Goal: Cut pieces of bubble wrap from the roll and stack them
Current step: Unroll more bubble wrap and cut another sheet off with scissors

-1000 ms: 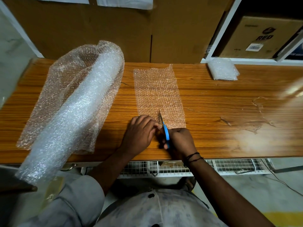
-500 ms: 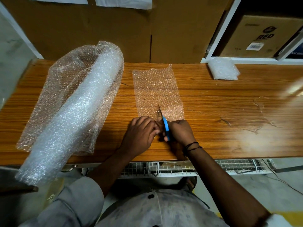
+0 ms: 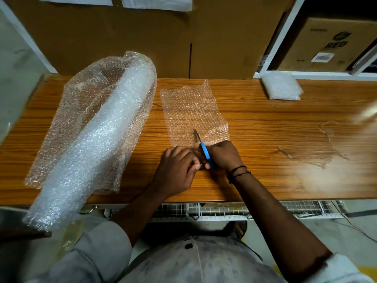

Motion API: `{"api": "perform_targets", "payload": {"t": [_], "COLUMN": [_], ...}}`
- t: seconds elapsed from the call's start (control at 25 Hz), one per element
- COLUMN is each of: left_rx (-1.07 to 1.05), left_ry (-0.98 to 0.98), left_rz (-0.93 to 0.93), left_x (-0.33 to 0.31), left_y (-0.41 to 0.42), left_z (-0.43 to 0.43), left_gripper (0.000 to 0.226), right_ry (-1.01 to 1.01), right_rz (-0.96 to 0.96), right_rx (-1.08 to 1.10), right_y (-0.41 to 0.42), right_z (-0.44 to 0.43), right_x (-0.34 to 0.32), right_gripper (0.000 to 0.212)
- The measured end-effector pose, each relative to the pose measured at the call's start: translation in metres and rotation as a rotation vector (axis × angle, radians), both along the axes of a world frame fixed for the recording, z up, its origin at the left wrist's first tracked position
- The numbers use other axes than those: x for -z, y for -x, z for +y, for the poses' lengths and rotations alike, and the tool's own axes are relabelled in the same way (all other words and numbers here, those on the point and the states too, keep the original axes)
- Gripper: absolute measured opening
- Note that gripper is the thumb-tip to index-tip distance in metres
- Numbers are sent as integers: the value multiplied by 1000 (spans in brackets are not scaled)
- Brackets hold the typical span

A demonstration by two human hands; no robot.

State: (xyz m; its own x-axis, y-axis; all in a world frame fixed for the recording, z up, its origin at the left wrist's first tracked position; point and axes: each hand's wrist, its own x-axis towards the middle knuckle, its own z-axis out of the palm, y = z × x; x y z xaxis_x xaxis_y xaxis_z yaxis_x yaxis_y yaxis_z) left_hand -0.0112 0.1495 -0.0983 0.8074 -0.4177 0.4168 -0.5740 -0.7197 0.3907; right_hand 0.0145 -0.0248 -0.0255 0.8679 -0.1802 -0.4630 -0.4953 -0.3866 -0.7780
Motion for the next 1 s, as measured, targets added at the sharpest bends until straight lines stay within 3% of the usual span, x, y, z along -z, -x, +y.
{"api": "perform_targets", "payload": {"t": [0.16, 0.4, 1.0], "left_rx": [-257, -374, -370], "left_ry": [165, 2, 161], "left_rz": [93, 145, 103], "left_x": [-6, 0, 4], "left_y": [-19, -57, -56], "left_z": [-4, -17, -15], "left_gripper": [15, 22, 6], "right_ry": [-54, -72, -60], "right_rz": [26, 66, 11], "right_rx": [-4, -18, 37], "right_y": [12, 31, 5], "right_z": [-3, 0, 17], "right_x": [-4, -9, -15], "right_gripper": [31, 40, 42]}}
